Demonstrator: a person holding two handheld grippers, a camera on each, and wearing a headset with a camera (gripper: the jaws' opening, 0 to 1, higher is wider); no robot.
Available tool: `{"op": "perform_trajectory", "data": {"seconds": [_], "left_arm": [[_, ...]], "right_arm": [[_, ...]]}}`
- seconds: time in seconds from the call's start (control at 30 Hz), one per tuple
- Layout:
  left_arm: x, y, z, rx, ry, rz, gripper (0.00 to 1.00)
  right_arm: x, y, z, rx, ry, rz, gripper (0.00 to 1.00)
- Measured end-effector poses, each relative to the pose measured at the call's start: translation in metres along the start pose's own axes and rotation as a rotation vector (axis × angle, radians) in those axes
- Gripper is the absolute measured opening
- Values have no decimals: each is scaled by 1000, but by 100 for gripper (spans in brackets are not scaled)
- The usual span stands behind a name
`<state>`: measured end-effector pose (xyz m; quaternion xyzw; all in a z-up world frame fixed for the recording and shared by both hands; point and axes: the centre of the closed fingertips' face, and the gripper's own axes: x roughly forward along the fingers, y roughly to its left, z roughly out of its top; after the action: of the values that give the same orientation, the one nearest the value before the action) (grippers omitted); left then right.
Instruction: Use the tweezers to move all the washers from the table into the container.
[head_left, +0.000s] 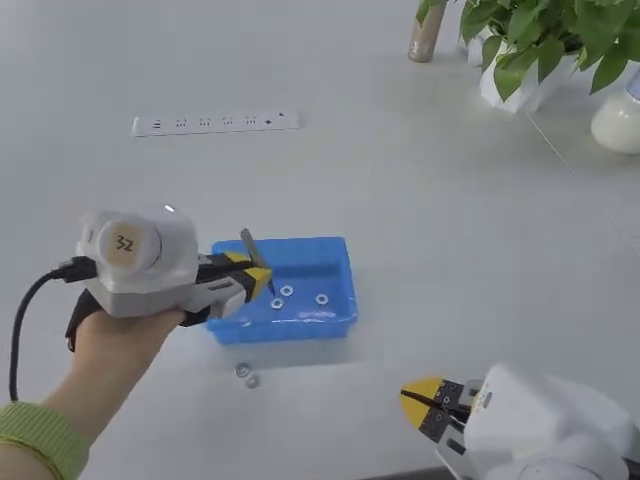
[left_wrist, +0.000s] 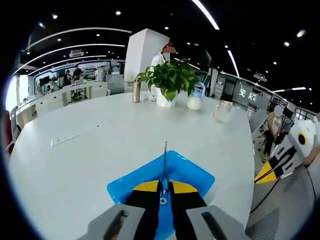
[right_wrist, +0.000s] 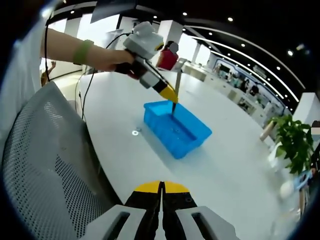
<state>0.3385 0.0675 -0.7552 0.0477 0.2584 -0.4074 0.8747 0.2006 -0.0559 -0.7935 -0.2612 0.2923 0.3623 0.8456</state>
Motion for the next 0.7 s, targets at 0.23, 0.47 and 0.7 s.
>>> {"op": "perform_trajectory", "data": {"seconds": [0.23, 0.47, 0.7], "left_arm": [[-32, -10, 18, 44, -33, 29, 4], [-41, -40, -12, 14, 3, -37, 4], [-38, -49, -52, -62, 53, -78, 4]], "right_arm": [[1, 3, 0, -32, 15, 2, 0], [0, 2, 2, -36, 18, -5, 0], [-1, 0, 2, -27, 16, -7, 0]]}}
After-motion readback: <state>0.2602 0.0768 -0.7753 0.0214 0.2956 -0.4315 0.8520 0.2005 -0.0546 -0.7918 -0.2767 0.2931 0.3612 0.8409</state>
